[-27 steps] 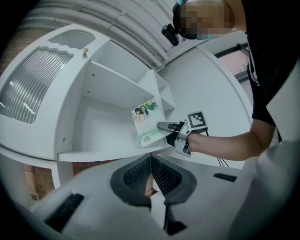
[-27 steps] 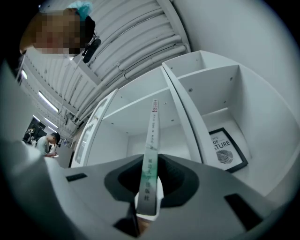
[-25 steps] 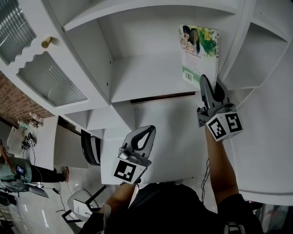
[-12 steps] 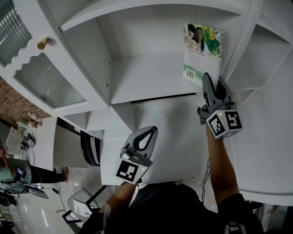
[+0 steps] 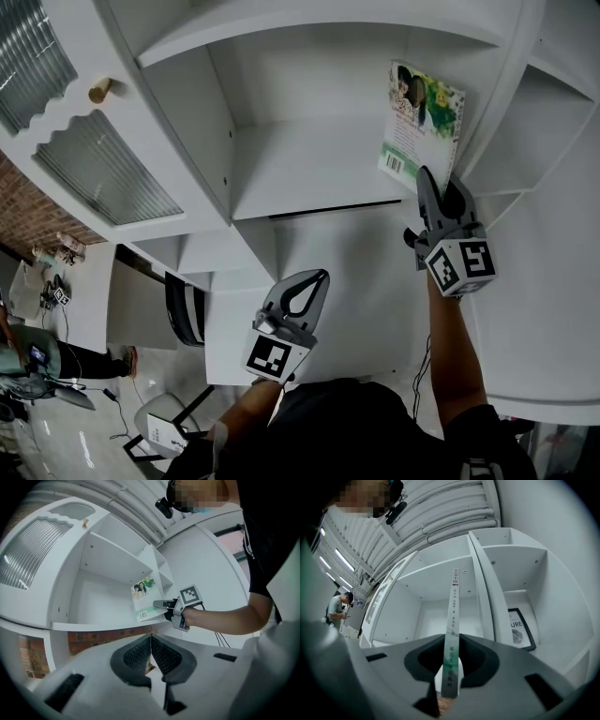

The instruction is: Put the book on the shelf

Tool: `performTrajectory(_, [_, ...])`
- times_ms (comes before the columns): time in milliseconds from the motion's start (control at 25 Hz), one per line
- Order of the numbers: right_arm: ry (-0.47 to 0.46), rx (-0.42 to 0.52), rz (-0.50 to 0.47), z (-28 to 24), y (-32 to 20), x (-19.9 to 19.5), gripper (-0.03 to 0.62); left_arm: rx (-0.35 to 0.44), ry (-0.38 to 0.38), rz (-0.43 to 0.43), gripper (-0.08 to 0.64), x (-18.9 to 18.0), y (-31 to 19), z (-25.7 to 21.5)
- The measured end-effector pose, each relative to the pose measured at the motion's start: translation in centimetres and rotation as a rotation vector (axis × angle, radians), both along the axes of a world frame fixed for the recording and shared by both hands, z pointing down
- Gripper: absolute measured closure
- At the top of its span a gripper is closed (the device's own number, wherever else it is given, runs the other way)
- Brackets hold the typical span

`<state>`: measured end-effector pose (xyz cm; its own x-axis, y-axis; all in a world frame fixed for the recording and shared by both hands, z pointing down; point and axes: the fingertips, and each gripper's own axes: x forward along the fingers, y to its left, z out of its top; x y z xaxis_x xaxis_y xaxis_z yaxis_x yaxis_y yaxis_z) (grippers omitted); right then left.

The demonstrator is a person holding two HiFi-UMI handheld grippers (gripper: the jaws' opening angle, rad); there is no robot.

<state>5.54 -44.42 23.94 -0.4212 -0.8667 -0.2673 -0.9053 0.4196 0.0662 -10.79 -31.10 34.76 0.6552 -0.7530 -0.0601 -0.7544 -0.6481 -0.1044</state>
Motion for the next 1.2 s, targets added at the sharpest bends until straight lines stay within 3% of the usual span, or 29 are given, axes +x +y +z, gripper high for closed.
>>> performTrajectory(120, [0.021,-0.039,-0.005,0.7,-0.1,-0.3,0.517,-0.005,0.007,-0.001,0.541,-0.2,0.0,0.1])
performTrajectory(360, [-0.026,-0.069,-0.017,1.1,-1.0,-1.4,0.518,-0.003,0.012,0.004,0.541,-0.3,0.3,0.1])
performTrajectory(1200, [-0.087,-0.027,0.265,2.0,-3.6,0.0,0.517,-0.031,0.011,0.031,0.541,0.4,0.9,1.2])
